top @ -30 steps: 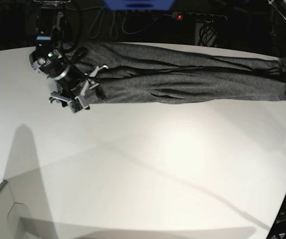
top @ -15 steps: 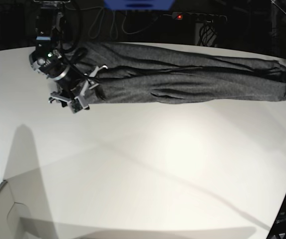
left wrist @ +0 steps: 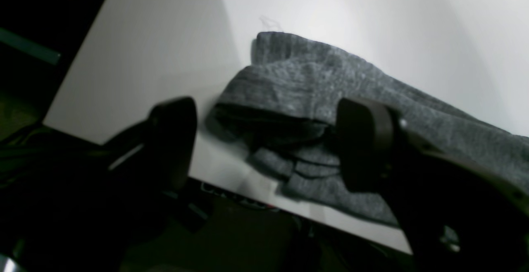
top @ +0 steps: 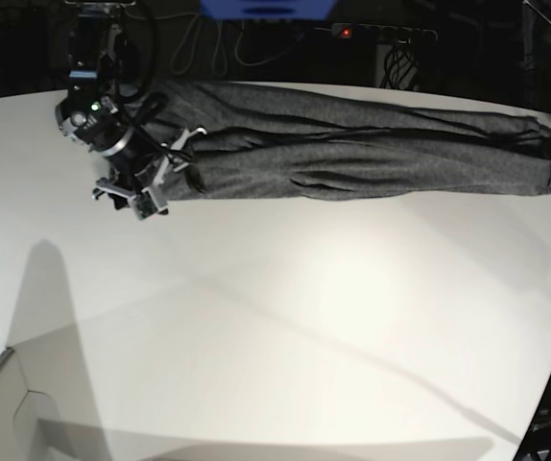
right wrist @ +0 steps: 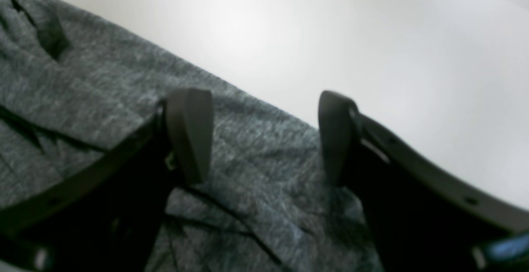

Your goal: Layout the t-shirt on the table in an organized manner, then fold the t-shirt properly

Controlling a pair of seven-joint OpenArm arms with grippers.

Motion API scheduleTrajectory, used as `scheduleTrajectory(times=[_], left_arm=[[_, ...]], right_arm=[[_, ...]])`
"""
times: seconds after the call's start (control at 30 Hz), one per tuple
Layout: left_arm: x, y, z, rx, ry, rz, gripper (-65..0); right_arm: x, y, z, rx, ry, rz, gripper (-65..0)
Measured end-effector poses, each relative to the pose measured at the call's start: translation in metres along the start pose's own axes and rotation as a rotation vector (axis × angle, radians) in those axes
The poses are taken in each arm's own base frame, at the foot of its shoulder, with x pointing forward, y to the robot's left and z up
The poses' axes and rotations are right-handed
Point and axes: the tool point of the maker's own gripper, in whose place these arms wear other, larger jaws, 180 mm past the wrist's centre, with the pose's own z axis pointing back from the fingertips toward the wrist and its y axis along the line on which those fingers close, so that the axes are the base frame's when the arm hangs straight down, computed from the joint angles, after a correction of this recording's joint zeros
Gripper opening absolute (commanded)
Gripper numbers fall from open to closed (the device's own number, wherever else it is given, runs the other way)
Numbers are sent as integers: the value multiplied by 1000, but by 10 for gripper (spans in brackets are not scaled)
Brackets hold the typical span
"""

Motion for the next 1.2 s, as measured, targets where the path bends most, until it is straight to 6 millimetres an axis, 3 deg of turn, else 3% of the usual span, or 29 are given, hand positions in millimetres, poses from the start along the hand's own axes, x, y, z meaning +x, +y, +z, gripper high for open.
scheduleTrajectory(times=[0.17, 0.4, 1.2], left_arm=[[2, -15, -16, -43, -31, 53, -142], [-25, -22, -46, -54, 55, 113, -142], [-48, -28, -48, -22, 42, 89, -147]], right_arm=[[0, 0, 0, 0, 1, 1, -240], [0, 0, 0, 1, 0, 0, -240], [5, -3, -1, -4, -7, 8, -242]])
